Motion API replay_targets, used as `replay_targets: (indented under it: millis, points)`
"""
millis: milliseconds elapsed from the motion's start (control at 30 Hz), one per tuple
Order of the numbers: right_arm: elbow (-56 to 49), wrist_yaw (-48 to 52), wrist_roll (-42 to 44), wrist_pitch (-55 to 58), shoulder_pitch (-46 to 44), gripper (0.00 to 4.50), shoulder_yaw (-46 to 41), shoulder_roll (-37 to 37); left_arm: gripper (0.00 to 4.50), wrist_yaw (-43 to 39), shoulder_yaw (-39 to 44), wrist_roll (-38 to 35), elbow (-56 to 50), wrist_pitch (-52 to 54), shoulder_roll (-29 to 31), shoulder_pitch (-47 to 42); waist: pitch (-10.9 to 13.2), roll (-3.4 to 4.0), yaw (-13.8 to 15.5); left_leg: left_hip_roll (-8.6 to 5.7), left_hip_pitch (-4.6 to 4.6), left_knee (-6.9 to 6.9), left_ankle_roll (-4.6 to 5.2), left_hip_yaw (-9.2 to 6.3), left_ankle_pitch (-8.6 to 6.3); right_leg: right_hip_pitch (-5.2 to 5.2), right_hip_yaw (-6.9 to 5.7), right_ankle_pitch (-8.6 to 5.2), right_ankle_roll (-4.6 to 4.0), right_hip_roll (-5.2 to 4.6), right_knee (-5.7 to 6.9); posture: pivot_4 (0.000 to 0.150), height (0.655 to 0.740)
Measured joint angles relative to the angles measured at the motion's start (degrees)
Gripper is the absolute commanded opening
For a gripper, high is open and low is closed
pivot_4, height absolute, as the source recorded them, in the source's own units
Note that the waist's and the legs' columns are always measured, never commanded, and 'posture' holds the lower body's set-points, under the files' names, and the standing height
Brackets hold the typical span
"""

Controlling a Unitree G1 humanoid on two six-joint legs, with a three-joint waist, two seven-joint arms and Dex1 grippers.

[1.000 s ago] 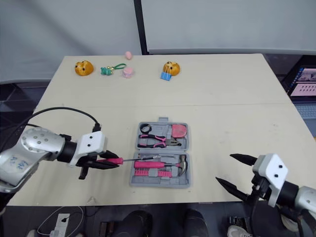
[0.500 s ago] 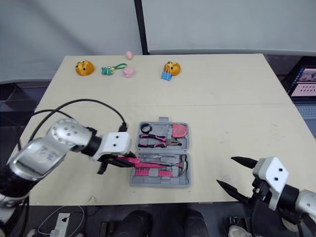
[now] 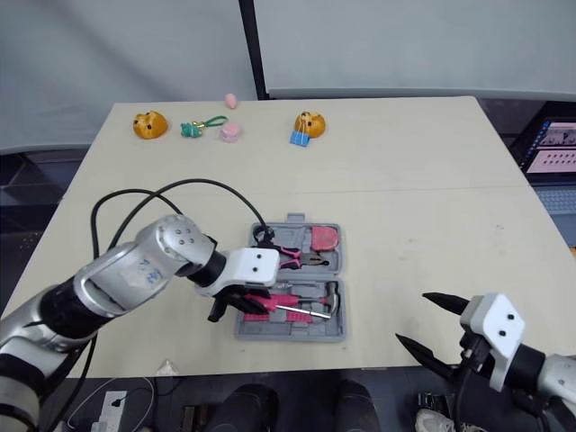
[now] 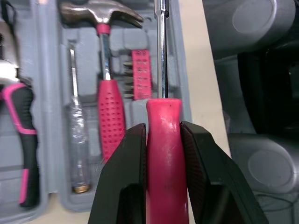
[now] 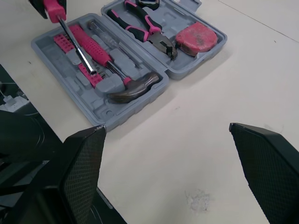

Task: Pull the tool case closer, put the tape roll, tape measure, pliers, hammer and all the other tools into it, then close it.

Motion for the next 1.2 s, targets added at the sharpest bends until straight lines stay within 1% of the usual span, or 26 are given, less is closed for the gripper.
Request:
replay_targets:
  millis: [100,233,433,633,967,1200]
  points:
    - [-0.91,-0.01,0.00,0.00,0.18,4.50,0.00,0.02,0.59,1.01,-1.68,-0.03,-0.05,2.28,-2.10,-0.42,0.00,0.00,0.01,-0.03,-0.01,0.02,0.01,-0.01,0.01,0.00,0.02,0.00,0.01,-0.02,0.00,0.150,0.7121]
    - [-0.92,-0.01,0.01,0.03,0.84,4.50,0.00,0.07,0.59,2.91,-2.90,0.00,-0.19,5.10,-2.09,-0.38,0.00,0.00,-0.07,-0.02,-0.01,0.02,0.01,-0.01,0.01,0.00,0.02,0.00,0.01,-0.02,0.01,0.150,0.7121]
    - [-0.92,0.00,0.13,0.10,1.21,4.50,-0.04,-0.02,0.59,8.91,-3.19,-0.23,-1.25,10.67,-4.08,2.16,0.00,0.00,0.02,-0.02,0.00,0.03,0.02,-0.02,0.01,0.00,0.06,0.00,0.01,-0.04,0.03,0.150,0.7121]
    - [-0.92,0.02,0.23,0.13,1.18,4.50,-0.07,-0.23,0.59,13.04,-3.40,-1.07,-2.72,14.34,-6.11,2.59,0.00,0.00,0.00,-0.05,0.00,0.03,0.02,-0.01,0.01,0.00,0.07,0.00,0.01,-0.04,0.04,0.150,0.7121]
    - [-1.36,0.06,0.23,0.06,2.83,4.50,-0.15,-0.10,0.59,15.33,-6.01,-2.93,-2.63,15.20,-6.09,2.45,0.00,0.00,0.05,-0.06,0.00,0.03,0.02,-0.01,0.01,0.00,0.08,0.00,0.01,-0.04,0.03,0.150,0.7121]
    - [-3.15,1.54,0.19,-1.59,6.58,4.50,-1.49,-0.04,0.59,17.30,-7.00,-3.74,-2.01,16.09,-8.33,2.08,-0.01,0.01,0.12,-0.08,0.01,0.04,0.02,-0.01,0.01,0.00,0.10,0.00,0.01,-0.05,0.07,0.150,0.7121]
